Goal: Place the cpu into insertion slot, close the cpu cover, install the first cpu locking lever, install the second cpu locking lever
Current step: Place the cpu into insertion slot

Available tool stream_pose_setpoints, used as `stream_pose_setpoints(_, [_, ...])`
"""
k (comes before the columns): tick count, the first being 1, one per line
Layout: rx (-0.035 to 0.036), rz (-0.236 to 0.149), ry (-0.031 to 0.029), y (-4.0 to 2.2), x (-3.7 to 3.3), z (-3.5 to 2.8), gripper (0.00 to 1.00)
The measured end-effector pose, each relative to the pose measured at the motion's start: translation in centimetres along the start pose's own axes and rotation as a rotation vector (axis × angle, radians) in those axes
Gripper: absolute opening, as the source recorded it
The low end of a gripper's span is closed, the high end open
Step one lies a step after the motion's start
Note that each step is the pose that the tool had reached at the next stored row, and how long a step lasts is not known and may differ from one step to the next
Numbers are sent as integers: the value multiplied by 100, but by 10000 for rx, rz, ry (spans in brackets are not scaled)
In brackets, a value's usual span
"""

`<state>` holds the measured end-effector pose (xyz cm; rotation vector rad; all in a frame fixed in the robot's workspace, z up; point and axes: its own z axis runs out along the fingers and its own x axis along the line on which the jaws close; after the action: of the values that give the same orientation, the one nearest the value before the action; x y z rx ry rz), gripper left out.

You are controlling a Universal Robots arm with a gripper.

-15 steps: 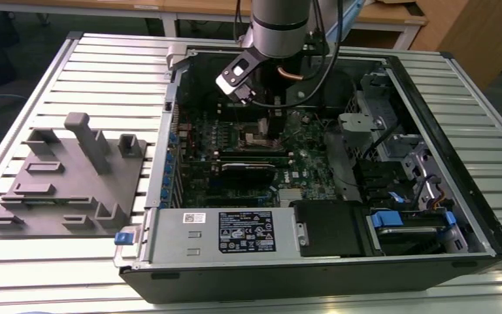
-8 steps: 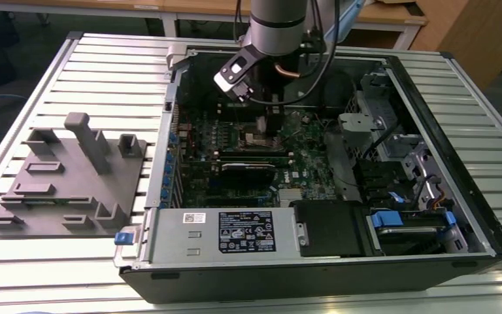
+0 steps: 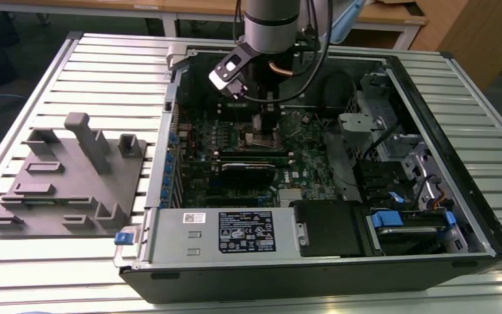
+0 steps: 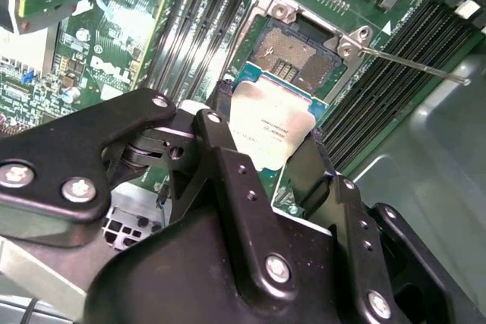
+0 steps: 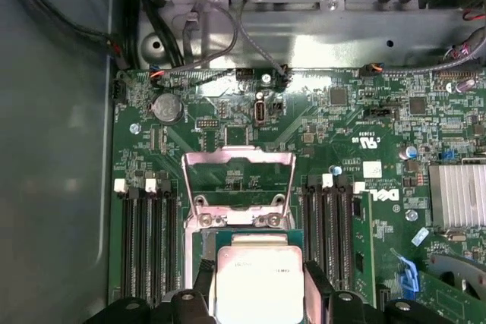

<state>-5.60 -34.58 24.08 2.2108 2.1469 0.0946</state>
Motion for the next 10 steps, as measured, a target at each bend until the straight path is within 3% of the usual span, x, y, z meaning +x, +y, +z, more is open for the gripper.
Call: stream_pose_setpoints(10, [-15, -115, 10, -14, 39, 45, 54])
